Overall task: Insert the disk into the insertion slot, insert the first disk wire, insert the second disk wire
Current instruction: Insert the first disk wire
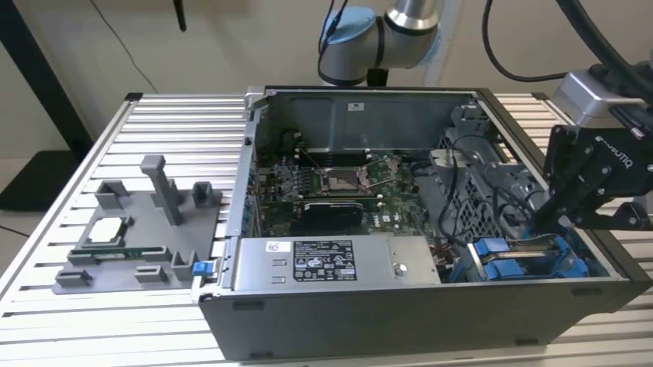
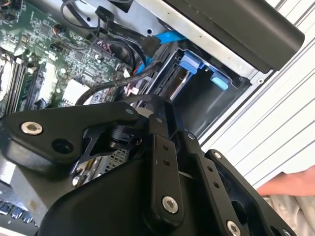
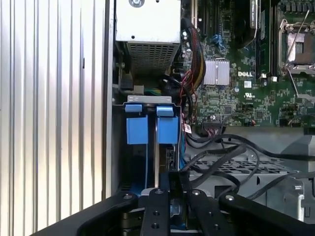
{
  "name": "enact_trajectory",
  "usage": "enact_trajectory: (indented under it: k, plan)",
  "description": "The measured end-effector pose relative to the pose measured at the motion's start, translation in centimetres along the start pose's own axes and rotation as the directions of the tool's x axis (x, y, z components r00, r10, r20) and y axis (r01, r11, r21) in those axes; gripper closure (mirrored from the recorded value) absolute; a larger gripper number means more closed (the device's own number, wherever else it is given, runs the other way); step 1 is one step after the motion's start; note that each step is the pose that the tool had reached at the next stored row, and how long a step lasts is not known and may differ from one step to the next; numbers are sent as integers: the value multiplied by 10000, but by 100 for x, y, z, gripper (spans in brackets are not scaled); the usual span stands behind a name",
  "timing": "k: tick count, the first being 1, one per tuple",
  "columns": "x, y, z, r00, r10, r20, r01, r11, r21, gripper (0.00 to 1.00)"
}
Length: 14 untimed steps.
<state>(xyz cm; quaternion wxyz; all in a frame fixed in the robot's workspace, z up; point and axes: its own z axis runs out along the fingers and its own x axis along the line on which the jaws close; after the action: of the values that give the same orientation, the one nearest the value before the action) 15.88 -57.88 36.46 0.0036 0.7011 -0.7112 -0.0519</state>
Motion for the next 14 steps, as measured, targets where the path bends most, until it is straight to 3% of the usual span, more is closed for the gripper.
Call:
enact_trajectory:
  k: [3, 9, 14]
  plan:
    - [3, -16, 43, 10000, -1, -58, 1, 10000, 6, 100]
    - [5, -62, 83, 10000, -51, -47, 52, 9999, 114, 100]
    - [6, -80, 123, 10000, -67, -49, 68, 9999, 135, 100]
